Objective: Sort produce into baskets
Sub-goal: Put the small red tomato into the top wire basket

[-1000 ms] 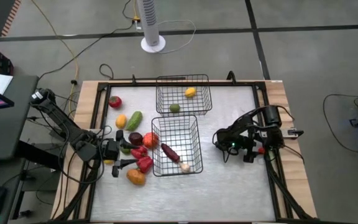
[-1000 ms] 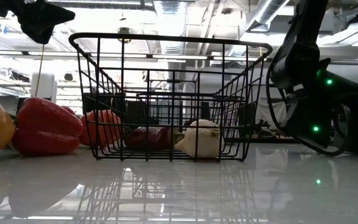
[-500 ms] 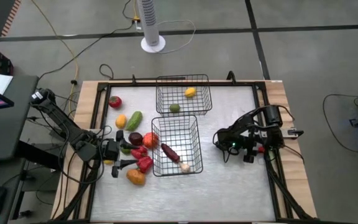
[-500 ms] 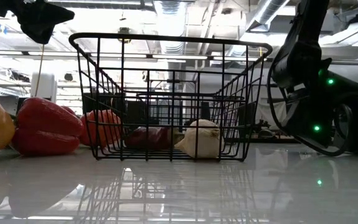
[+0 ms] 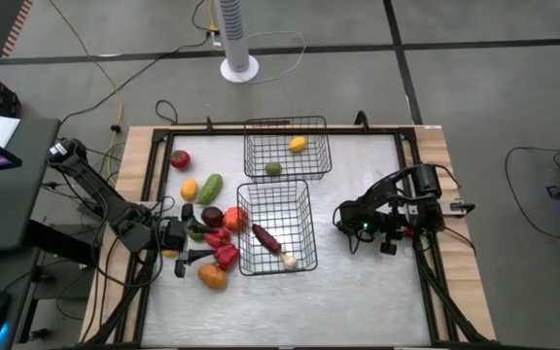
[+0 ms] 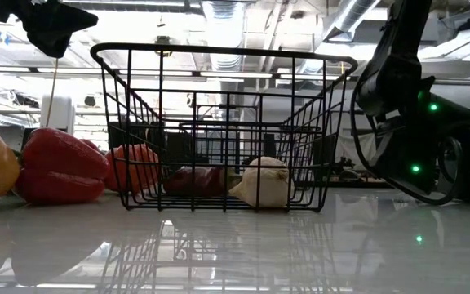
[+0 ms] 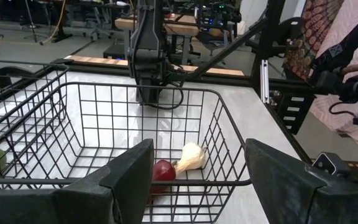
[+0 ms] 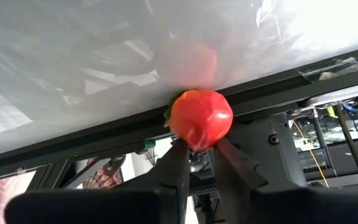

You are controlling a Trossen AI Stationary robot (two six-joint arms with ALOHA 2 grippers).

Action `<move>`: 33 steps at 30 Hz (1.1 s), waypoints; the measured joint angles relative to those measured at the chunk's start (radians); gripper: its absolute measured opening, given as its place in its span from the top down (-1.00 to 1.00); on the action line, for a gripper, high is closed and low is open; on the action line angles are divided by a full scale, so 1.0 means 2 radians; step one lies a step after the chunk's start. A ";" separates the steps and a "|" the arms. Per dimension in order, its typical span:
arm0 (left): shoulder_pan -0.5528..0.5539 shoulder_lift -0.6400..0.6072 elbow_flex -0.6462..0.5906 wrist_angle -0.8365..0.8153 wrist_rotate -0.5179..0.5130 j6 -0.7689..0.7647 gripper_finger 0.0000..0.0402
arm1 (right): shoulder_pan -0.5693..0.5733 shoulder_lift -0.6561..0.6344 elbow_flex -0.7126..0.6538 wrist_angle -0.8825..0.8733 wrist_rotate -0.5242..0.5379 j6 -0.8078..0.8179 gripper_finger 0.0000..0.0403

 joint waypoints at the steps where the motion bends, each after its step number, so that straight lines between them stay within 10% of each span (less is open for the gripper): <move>1: 0.000 0.000 0.000 0.000 0.000 0.000 -0.19 | 0.000 0.000 0.000 0.000 0.000 0.000 0.54; 33: 0.000 0.000 0.000 0.001 0.000 0.000 -0.19 | -0.001 -0.124 0.010 -0.022 0.012 0.050 0.55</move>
